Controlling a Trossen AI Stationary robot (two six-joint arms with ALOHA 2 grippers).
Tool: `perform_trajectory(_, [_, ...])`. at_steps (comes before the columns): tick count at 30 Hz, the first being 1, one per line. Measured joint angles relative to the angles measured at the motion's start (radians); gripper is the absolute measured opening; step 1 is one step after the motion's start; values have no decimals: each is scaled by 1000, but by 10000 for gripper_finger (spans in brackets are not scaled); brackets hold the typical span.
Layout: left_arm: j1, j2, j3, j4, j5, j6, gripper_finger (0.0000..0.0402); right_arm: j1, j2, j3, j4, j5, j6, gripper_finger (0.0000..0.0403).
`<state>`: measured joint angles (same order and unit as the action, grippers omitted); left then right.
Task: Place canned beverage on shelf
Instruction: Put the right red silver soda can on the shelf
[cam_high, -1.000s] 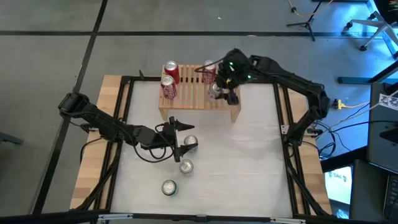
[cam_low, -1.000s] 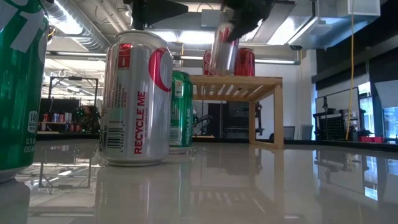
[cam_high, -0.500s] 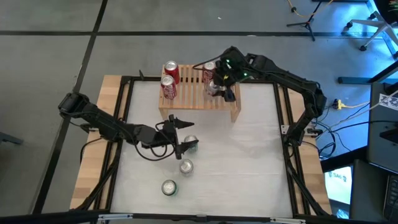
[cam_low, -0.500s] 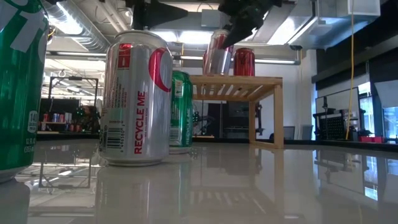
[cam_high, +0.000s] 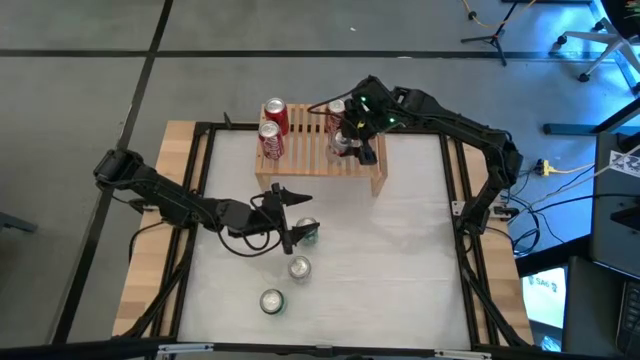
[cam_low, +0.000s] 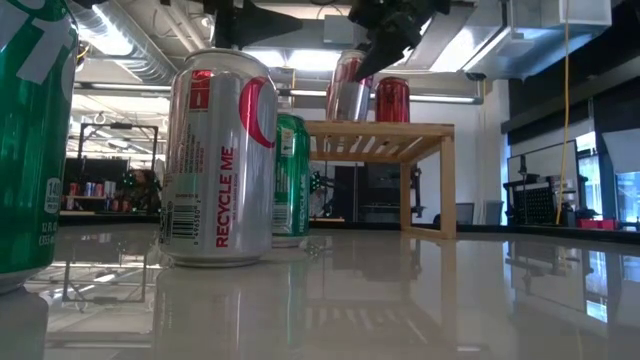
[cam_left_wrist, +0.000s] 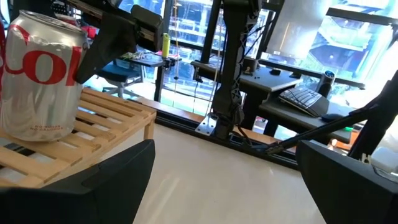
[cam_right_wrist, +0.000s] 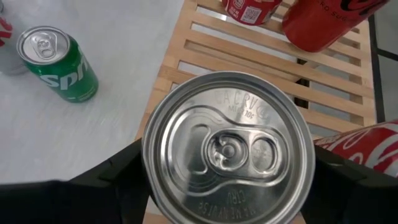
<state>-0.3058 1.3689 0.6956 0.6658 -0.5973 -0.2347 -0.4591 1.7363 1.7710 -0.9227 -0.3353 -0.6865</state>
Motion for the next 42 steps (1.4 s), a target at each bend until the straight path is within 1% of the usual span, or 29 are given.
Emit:
perform_trajectory(21, [0, 0, 0, 0, 0, 0, 381, 1, 2, -2, 17, 20, 0, 305])
perform_trajectory(25, [0, 0, 0, 0, 0, 0, 381, 1, 2, -2, 17, 20, 0, 323])
perform_trajectory(30, [0, 0, 0, 0, 0, 0, 381, 0, 7, -6, 6, 37, 0, 365])
perform_trajectory(34, [0, 0, 0, 0, 0, 0, 381, 1, 6, -6, 13, 109, 0, 393])
perform_trajectory(37, [0, 0, 0, -1, 0, 0, 381, 2, 6, -6, 13, 169, 0, 396])
perform_trajectory(42, [0, 0, 0, -1, 0, 0, 381, 1, 6, -5, 13, 191, -1, 386])
